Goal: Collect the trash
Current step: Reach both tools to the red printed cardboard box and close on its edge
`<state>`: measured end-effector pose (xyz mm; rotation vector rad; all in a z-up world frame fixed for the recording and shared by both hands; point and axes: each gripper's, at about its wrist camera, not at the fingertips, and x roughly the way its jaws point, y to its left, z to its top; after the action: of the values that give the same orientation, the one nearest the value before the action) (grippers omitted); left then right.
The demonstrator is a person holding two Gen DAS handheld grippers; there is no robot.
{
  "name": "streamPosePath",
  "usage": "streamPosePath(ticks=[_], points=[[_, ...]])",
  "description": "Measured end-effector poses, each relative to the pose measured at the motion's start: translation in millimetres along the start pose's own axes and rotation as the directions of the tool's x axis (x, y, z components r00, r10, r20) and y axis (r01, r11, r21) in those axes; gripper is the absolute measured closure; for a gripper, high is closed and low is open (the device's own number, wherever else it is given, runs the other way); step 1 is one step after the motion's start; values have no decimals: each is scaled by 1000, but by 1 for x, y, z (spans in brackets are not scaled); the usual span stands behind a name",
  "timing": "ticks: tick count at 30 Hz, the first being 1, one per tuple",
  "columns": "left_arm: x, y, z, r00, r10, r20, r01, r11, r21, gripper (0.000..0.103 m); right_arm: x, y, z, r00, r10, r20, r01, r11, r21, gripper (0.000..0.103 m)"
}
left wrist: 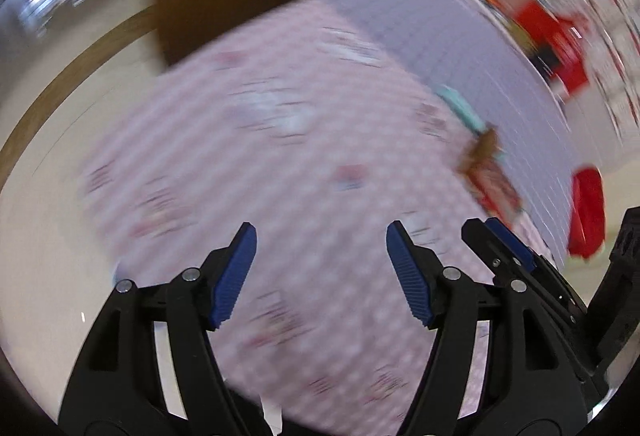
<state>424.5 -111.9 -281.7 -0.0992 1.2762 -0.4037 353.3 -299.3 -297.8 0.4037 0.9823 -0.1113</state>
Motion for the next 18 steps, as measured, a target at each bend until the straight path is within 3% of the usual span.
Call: streamPosePath(ticks=[4, 9, 18], points=[[46, -77, 20, 998, -60, -20, 62, 989, 132, 33, -4, -71, 17, 996, -83, 17, 81, 992, 102, 63], [96, -143, 39, 995, -88, -52, 98, 966, 238, 33, -4, -135, 29, 991, -133, 31, 126, 977, 175, 61], [157, -182, 65, 998, -42, -37, 52, 944, 325, 33, 17, -181, 52, 993, -114, 29, 106, 971, 214, 61]])
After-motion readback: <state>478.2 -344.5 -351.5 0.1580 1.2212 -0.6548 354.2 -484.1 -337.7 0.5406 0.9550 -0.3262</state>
